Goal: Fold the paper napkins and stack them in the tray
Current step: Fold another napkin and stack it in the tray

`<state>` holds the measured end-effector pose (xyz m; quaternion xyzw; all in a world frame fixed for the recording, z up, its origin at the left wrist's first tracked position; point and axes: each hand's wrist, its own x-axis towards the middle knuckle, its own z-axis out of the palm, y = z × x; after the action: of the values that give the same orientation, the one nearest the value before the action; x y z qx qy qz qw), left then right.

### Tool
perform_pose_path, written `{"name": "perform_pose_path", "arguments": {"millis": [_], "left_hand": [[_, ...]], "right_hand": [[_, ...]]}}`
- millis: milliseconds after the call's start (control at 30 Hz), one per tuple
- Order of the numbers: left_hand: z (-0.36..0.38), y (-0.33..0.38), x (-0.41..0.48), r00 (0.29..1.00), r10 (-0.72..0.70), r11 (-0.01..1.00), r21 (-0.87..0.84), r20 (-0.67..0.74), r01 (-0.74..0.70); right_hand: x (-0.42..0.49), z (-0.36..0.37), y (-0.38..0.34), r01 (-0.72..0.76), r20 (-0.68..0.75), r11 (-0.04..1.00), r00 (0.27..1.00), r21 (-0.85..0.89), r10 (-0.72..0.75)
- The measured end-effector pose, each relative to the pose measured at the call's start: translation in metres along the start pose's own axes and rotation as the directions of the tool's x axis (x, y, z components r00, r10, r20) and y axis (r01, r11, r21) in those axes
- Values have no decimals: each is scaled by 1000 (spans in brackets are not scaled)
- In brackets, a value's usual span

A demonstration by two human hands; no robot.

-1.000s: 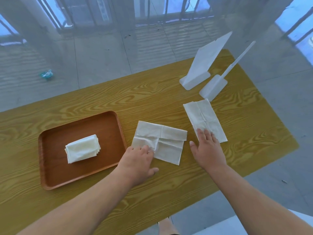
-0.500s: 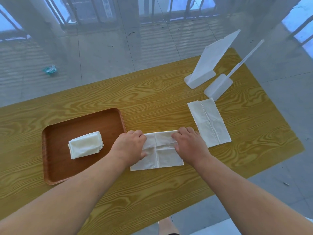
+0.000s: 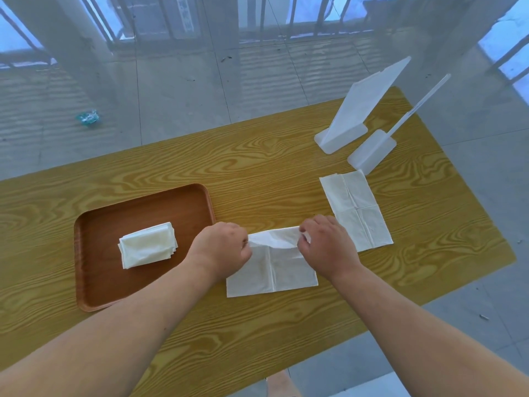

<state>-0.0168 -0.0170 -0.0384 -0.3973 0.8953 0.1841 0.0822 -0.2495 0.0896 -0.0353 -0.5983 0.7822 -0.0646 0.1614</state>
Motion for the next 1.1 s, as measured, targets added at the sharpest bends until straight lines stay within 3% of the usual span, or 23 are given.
{"name": "perform_pose_path", "arguments": {"millis": [67,100,167,233,267,400,533,600,633,667,700,733,800,833,867,933,1000,1100], "left_hand": [[-8,5,1,977,-201,903,-374,67,211],[-13,8,3,947,-285,771,-553,147,317],[-22,14,3,868,-357,398,-784,346,476],[-29,20,-1,799,-307,55,-829,516,557],[-30,21,-4,776,-274,-63,-815,569,575],[-24,14,-14,759,-222,-354,-776,612,522],[-16,5,-24,742,-236,-470,-742,628,478],[-12,0,-29,723,-262,-432,-748,639,504],[-10,-1,-31,707,-292,-366,-758,645,540],[-10,-1,-34,690,-328,-269,-764,646,587],[-10,-1,-36,675,-381,-124,-759,631,639],[-10,-2,-38,678,-439,66,-731,590,679],[-7,-11,-43,754,-491,520,-548,435,655],[-6,-14,-47,796,-488,680,-415,360,604],[-7,-17,-52,822,-486,771,-297,298,563],[-9,-20,-60,846,-494,828,-188,201,528],[-9,-19,-63,881,-470,863,-181,51,471],[-7,-16,-58,966,-193,977,-128,-174,172]], "right_hand": [[-7,-3,-2,-125,-93,976,985,177,143],[-10,-3,-1,-191,-88,946,971,262,220],[-20,-3,-1,-314,25,881,945,355,326],[-36,1,-3,-401,178,834,916,379,360],[-44,5,-5,-430,225,818,902,383,368],[-66,19,-19,-553,327,727,831,407,449],[-69,29,-29,-659,434,563,752,499,496],[-67,32,-33,-663,442,474,744,579,501],[-65,33,-35,-660,453,421,742,622,494],[-64,34,-37,-651,459,394,748,649,480],[-63,35,-40,-623,430,434,774,651,465],[-63,36,-41,-566,358,549,821,615,445],[-63,40,-43,-360,163,827,933,432,321],[-63,43,-44,-238,97,916,971,322,218],[-62,45,-45,-140,81,963,989,229,125],[-60,49,-45,-19,91,996,996,83,11],[-57,49,-42,35,78,999,996,15,-36],[-52,45,-33,64,62,998,996,-1,-64]]}}
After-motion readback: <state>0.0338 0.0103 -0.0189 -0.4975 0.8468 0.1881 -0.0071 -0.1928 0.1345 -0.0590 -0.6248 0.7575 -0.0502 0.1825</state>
